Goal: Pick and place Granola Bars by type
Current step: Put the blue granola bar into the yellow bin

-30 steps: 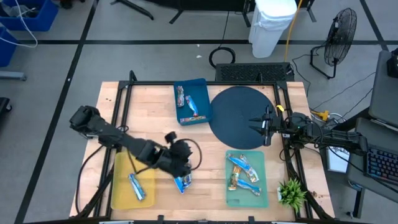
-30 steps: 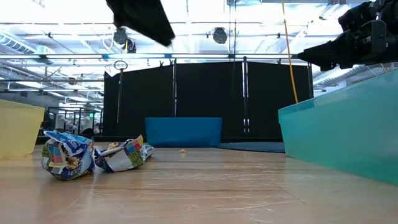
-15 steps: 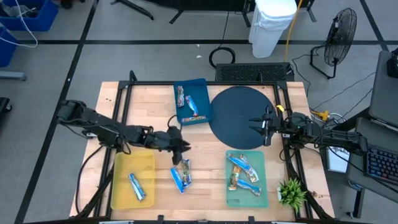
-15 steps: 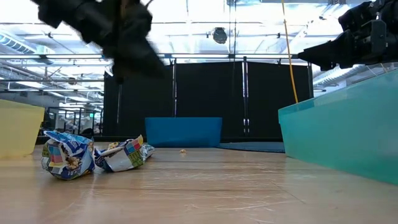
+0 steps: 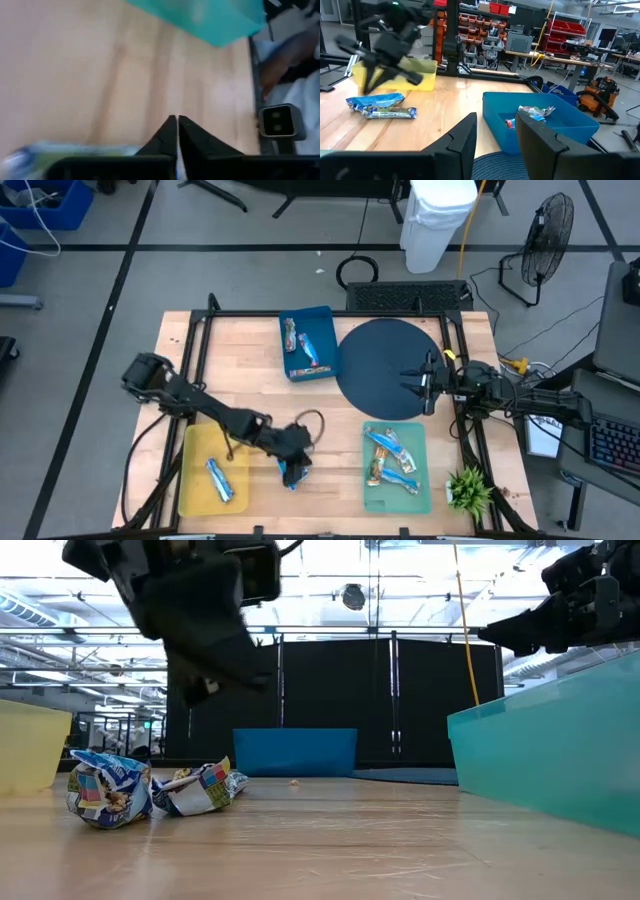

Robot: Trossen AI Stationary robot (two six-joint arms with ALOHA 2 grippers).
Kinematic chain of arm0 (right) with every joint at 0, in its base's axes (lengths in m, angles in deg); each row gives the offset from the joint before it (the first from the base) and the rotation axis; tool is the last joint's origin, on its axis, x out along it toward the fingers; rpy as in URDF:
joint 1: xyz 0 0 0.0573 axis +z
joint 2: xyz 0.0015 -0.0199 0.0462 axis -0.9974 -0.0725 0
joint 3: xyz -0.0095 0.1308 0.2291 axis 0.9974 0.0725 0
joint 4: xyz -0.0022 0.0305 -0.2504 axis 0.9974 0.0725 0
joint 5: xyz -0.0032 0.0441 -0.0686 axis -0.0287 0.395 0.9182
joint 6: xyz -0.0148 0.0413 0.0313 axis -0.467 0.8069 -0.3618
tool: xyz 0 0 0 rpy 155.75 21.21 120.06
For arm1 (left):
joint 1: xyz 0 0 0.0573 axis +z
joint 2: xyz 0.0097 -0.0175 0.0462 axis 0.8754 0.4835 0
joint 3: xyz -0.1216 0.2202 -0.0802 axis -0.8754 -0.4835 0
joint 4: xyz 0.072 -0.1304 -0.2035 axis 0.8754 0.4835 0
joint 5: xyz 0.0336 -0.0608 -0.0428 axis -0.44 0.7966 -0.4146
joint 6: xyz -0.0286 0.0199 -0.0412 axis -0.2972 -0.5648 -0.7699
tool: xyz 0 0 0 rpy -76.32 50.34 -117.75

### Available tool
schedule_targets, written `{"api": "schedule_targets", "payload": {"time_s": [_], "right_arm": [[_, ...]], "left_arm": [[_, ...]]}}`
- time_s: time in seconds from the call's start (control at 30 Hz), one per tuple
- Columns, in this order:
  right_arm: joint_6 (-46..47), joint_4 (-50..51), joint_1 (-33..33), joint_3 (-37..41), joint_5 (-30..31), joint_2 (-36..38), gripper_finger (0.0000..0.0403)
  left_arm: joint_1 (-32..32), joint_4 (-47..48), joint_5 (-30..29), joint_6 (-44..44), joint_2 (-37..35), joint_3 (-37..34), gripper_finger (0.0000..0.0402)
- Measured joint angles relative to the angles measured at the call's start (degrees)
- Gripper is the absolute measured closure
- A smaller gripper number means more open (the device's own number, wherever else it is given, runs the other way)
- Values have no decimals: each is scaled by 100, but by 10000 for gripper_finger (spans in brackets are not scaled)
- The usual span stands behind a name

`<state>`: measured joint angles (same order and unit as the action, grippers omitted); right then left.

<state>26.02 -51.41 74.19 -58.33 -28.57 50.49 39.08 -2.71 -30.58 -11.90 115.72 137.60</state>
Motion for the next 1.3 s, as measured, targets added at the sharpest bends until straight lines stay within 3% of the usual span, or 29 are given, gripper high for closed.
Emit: {"api": "schedule_targets", "payload": {"time_s": [0.2,0.47,0.57,0.77,0.83,1.03,1.3], "right_arm": [[1,-19,-1,-1,0,-37,277],[1,-16,-1,1,0,-74,277],[1,1,1,-1,0,-89,277],[-1,-6,-1,-1,0,-111,277],[0,-6,-1,-1,0,-111,277],[1,-11,-1,-1,2,-119,277],[1,-8,0,-1,0,-119,277]], "left_arm": [[-69,845,284,-255,807,820,393],[56,2691,169,-841,1151,1292,394],[167,3317,-265,-857,1068,1300,397],[479,4815,-2164,-1318,721,1275,396],[575,5226,-2449,-1607,576,1280,398],[612,5302,-2337,-1726,145,1280,387],[564,4907,-1272,-2106,-85,1277,381]]}}
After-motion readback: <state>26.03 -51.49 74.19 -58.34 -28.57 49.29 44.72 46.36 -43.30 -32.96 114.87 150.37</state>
